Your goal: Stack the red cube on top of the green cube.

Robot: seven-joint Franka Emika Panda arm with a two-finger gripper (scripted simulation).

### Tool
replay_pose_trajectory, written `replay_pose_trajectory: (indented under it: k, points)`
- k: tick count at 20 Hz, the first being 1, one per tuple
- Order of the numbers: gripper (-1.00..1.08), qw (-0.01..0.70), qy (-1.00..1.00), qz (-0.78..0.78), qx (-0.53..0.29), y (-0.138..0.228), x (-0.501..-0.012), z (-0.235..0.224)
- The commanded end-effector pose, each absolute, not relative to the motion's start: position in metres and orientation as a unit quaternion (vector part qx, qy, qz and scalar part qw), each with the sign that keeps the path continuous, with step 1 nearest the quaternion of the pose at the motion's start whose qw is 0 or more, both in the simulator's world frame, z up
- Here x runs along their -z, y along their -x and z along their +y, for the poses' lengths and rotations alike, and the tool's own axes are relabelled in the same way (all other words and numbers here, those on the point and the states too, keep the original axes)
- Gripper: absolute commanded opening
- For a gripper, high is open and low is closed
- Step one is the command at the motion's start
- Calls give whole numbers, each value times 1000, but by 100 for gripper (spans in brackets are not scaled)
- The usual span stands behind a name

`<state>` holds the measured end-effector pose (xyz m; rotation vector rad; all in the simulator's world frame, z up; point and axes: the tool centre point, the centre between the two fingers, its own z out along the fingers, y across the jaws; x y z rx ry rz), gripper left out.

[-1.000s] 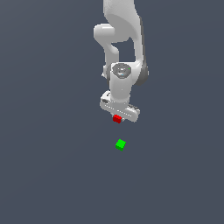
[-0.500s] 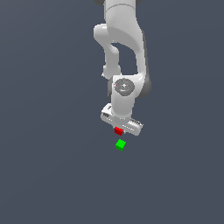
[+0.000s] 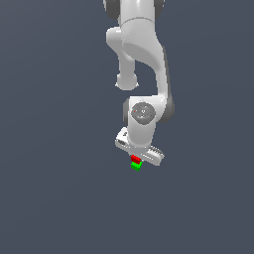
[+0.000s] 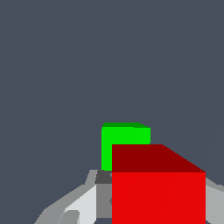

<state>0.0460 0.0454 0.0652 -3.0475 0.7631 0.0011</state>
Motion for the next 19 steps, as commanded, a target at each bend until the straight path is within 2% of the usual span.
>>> replay_pose_trajectory:
  k: [1,9,10,19]
  points:
    - [-100,0,970,243,0,-53,-63,46]
    - [-100,0,970,243,0,-62,-61,47]
    - [100,0,970,243,0,-62,-61,47]
    - [100,0,970,243,0,-62,-61,47]
